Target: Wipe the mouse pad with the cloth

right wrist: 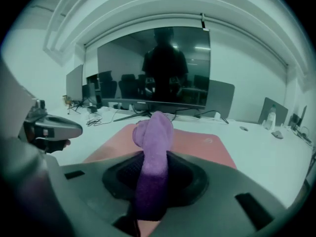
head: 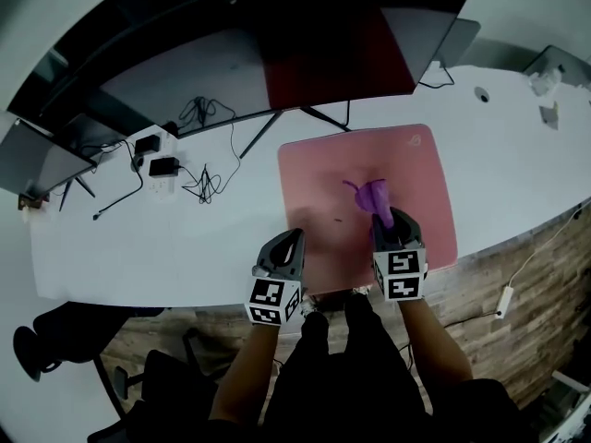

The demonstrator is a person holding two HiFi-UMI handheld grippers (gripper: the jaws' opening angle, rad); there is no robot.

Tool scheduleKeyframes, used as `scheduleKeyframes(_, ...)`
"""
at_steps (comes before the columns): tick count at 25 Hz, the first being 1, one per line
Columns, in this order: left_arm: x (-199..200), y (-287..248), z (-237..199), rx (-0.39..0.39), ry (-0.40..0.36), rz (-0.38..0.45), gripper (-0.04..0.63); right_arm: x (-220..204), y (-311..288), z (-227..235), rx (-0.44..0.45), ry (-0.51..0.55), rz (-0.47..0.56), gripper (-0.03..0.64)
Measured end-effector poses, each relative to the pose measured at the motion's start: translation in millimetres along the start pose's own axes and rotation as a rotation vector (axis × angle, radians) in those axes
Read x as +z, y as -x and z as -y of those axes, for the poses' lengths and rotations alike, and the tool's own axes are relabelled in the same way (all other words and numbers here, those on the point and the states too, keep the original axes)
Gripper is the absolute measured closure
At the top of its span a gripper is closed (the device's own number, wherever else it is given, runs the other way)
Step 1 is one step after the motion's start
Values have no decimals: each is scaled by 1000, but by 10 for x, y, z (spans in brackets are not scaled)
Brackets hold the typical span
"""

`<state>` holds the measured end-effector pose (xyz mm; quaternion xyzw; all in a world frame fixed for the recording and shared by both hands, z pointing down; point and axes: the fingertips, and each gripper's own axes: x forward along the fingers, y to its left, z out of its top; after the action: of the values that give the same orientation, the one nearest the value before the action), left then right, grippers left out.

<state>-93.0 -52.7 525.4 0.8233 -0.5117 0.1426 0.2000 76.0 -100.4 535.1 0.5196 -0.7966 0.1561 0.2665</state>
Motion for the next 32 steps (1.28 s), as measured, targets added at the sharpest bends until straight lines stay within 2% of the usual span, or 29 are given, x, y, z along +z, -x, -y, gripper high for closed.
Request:
scheduleKeyframes(6, -94, 314, -368, 51, 19, 12, 574, -61, -101, -1010, 150, 92, -3, 505)
scheduleKeyframes(12, -196, 596, -573, 82, 45, 23, 574, -203, -280, -1514, 194, 100, -40, 503)
scheduleKeyframes(15, -265, 692, -626, 75, 67, 21, 574, -239, -405, -1659, 191, 95, -60, 503)
scheduleKeyframes(20, -422, 780, -660, 77, 89, 1, 574, -352, -542, -1928, 199, 144, -97, 504)
scheduleKeyframes(26, -472, 775, -612, 43, 97, -4, 574, -459, -644, -1984, 168, 210, -125, 506)
scheduleKeyframes(32, -405, 742, -504, 10, 70, -7, 574, -470, -667, -1941, 134, 241, -144, 506)
